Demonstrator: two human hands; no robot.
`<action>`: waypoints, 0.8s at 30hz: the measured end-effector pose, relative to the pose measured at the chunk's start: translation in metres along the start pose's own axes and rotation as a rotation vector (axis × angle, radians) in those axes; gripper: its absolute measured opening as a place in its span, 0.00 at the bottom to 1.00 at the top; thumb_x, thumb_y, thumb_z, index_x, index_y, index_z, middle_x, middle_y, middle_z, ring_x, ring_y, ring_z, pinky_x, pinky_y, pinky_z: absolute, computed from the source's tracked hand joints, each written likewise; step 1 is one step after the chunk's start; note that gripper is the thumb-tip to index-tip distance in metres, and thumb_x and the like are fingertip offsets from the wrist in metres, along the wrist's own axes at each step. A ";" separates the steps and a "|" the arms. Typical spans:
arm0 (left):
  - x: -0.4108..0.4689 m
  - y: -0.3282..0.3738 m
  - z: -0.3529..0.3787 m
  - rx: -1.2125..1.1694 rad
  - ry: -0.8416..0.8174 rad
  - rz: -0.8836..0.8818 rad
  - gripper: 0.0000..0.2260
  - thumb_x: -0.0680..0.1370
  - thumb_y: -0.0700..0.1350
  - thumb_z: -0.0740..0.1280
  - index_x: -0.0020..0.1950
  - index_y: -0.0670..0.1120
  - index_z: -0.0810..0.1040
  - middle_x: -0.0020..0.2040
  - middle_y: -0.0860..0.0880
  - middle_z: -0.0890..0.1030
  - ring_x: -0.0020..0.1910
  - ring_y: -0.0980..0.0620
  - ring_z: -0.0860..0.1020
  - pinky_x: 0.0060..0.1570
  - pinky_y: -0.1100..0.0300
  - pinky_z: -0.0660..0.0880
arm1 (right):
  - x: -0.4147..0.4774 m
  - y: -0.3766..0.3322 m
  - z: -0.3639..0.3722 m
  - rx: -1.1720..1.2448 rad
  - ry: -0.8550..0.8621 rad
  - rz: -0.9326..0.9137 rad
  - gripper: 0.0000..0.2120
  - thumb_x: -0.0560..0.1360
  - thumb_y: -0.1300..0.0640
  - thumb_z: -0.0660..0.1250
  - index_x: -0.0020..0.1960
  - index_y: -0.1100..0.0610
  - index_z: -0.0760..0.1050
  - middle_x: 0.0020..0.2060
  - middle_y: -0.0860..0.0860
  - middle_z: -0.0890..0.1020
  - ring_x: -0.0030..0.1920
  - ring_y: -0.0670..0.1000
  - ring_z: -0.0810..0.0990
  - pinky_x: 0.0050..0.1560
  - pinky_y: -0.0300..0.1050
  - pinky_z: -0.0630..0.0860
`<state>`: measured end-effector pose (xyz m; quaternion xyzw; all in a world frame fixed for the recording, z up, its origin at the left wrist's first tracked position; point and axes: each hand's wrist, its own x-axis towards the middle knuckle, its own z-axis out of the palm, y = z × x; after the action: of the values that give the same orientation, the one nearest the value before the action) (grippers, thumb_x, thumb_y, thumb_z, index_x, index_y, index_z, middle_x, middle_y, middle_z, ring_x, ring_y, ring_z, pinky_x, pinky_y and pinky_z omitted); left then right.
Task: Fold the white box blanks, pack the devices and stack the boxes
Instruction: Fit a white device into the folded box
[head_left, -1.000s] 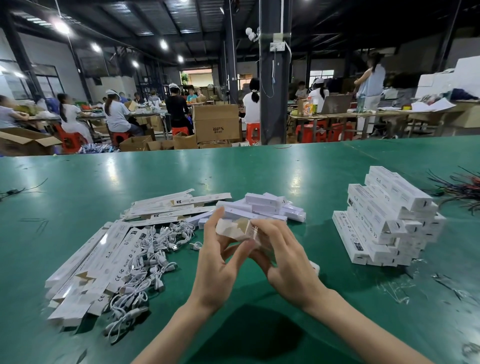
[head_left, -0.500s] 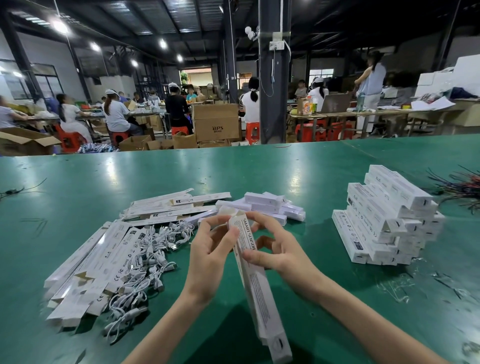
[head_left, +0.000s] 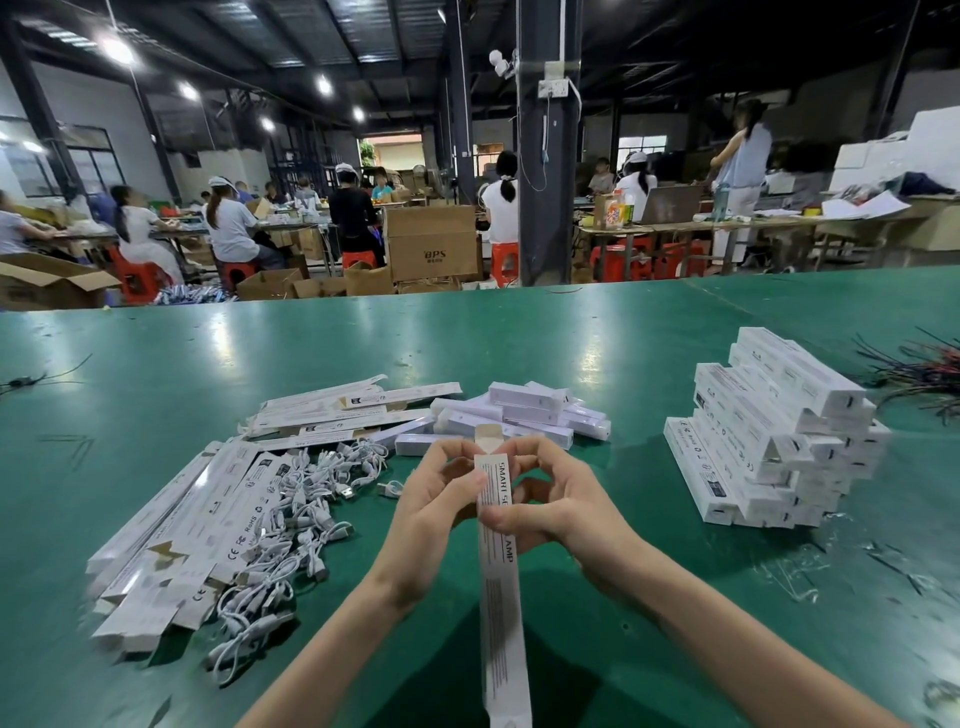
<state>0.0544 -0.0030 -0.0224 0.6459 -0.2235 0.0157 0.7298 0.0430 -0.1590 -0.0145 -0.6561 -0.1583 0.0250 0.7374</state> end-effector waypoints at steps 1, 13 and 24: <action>-0.001 0.000 0.001 0.022 -0.008 0.008 0.11 0.74 0.44 0.64 0.55 0.45 0.72 0.49 0.44 0.82 0.48 0.46 0.79 0.50 0.56 0.77 | 0.000 0.000 0.001 -0.013 0.017 -0.038 0.23 0.62 0.63 0.77 0.54 0.55 0.75 0.44 0.52 0.79 0.40 0.49 0.80 0.33 0.44 0.78; -0.004 -0.008 0.003 0.755 0.002 0.477 0.29 0.77 0.37 0.64 0.71 0.61 0.59 0.65 0.58 0.72 0.64 0.63 0.71 0.61 0.68 0.69 | -0.003 0.006 0.010 -0.470 0.427 -0.742 0.18 0.70 0.61 0.74 0.55 0.48 0.72 0.49 0.48 0.77 0.47 0.46 0.79 0.39 0.36 0.79; 0.002 -0.009 -0.010 0.902 -0.004 0.704 0.25 0.79 0.37 0.63 0.71 0.56 0.60 0.63 0.48 0.74 0.54 0.50 0.78 0.51 0.53 0.77 | -0.014 0.006 0.010 -0.297 0.313 -0.637 0.07 0.80 0.59 0.59 0.53 0.54 0.76 0.45 0.50 0.80 0.45 0.52 0.81 0.45 0.48 0.81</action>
<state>0.0617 0.0045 -0.0310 0.7801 -0.3977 0.3503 0.3325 0.0286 -0.1520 -0.0226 -0.6697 -0.2414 -0.3289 0.6205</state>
